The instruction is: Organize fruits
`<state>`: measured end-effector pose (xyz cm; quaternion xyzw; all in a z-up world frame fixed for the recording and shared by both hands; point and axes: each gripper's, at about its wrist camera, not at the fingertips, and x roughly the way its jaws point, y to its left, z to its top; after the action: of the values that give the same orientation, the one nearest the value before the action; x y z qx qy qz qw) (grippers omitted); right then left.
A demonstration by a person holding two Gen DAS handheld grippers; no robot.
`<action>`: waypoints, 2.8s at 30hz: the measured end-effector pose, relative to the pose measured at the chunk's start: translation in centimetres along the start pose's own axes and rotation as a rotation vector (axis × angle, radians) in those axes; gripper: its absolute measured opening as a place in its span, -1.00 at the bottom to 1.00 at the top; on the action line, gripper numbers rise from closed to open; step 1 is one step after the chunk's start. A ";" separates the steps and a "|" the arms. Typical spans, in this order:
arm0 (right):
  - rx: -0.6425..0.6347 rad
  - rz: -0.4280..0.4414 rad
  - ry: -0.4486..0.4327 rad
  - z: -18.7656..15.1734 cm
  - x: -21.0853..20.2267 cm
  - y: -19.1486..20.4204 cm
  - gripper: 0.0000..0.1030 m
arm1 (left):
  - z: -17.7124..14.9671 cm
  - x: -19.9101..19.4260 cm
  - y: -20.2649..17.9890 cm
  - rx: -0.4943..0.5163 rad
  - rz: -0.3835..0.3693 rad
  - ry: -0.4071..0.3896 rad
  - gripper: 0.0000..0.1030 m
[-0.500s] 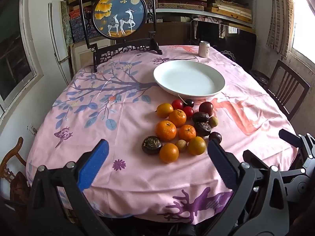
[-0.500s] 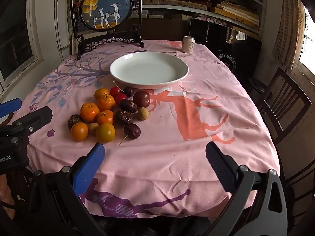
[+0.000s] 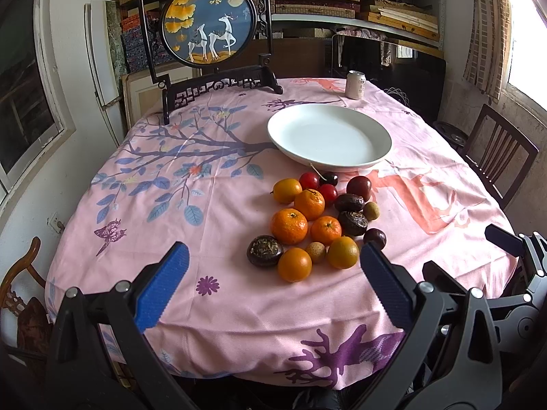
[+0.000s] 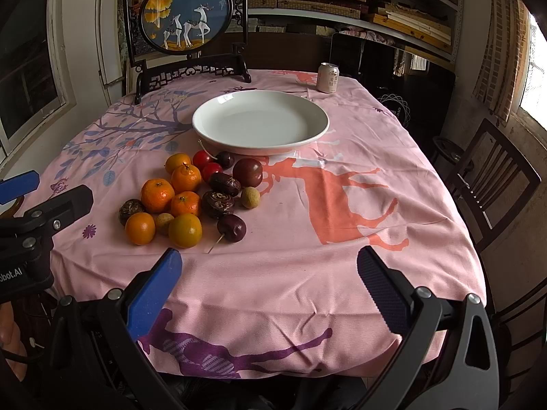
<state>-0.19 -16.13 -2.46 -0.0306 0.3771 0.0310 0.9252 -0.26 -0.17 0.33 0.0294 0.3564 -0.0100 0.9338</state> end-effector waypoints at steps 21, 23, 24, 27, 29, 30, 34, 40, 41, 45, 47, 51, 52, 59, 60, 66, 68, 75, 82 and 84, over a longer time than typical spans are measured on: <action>-0.004 0.005 0.005 -0.3 0.2 0.3 0.97 | -0.5 0.5 0.7 -0.011 0.004 0.005 0.96; -0.004 0.006 0.005 -0.3 0.2 0.3 0.97 | -0.5 0.5 0.8 -0.011 0.004 0.006 0.96; -0.004 0.005 0.007 -0.2 0.1 0.2 0.97 | -0.6 0.5 0.8 -0.012 0.004 0.006 0.96; -0.003 0.004 0.007 -0.2 0.0 0.3 0.97 | -0.6 0.5 0.9 -0.010 0.004 0.007 0.96; -0.003 0.005 0.007 -0.2 0.0 0.3 0.97 | -0.5 0.5 0.8 -0.011 0.003 0.007 0.96; -0.003 0.005 0.008 -0.2 0.0 0.3 0.97 | -0.5 0.5 0.8 -0.011 0.004 0.007 0.96; 0.000 0.006 0.012 -0.2 0.0 0.2 0.97 | -0.5 0.6 0.8 -0.011 0.003 0.007 0.96; 0.013 0.024 0.014 -0.2 -0.1 0.1 0.97 | -0.5 0.6 0.8 -0.012 0.002 0.007 0.96; 0.011 0.024 0.013 -0.2 -0.1 0.2 0.97 | -0.5 0.6 0.8 -0.012 0.002 0.007 0.96; 0.011 0.024 0.012 -0.2 -0.1 0.2 0.97 | -0.5 0.6 0.8 -0.012 0.002 0.007 0.96; 0.012 0.024 0.011 -0.2 -0.2 0.2 0.97 | -0.5 0.6 0.8 -0.011 0.003 0.007 0.96; 0.012 0.024 0.011 -0.2 -0.2 0.1 0.97 | -0.5 0.6 0.9 -0.012 0.003 0.008 0.96; 0.012 0.024 0.011 -0.2 -0.2 0.1 0.97 | -0.5 0.6 0.8 -0.011 0.002 0.008 0.96; 0.013 0.025 0.012 -0.2 -0.2 0.1 0.97 | -0.5 0.6 0.8 -0.011 0.002 0.008 0.96; 0.013 0.025 0.011 -0.2 -0.2 0.1 0.97 | -0.5 0.6 0.9 -0.011 0.002 0.008 0.96; 0.010 0.028 0.027 -0.2 0.3 0.2 0.97 | -0.7 1.1 1.6 0.000 0.004 0.023 0.96; 0.000 0.059 0.029 -0.3 0.9 0.1 0.97 | -0.9 1.8 2.7 -0.007 0.016 0.031 0.96; -0.074 0.165 0.053 0.4 5.9 0.7 0.14 | -2.9 5.6 7.8 -0.066 0.093 0.135 0.96; -0.051 0.247 0.144 1.2 11.3 1.1 -0.38 | -3.0 7.5 8.3 -0.074 0.070 0.171 0.96; -0.047 0.256 0.151 1.5 11.3 1.1 -0.39 | -3.1 8.4 7.8 -0.062 0.071 0.187 0.96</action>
<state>8.83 -14.49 -9.35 -0.0064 0.4455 0.1551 0.8817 4.25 7.87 -7.17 0.0138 0.4409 0.0369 0.8967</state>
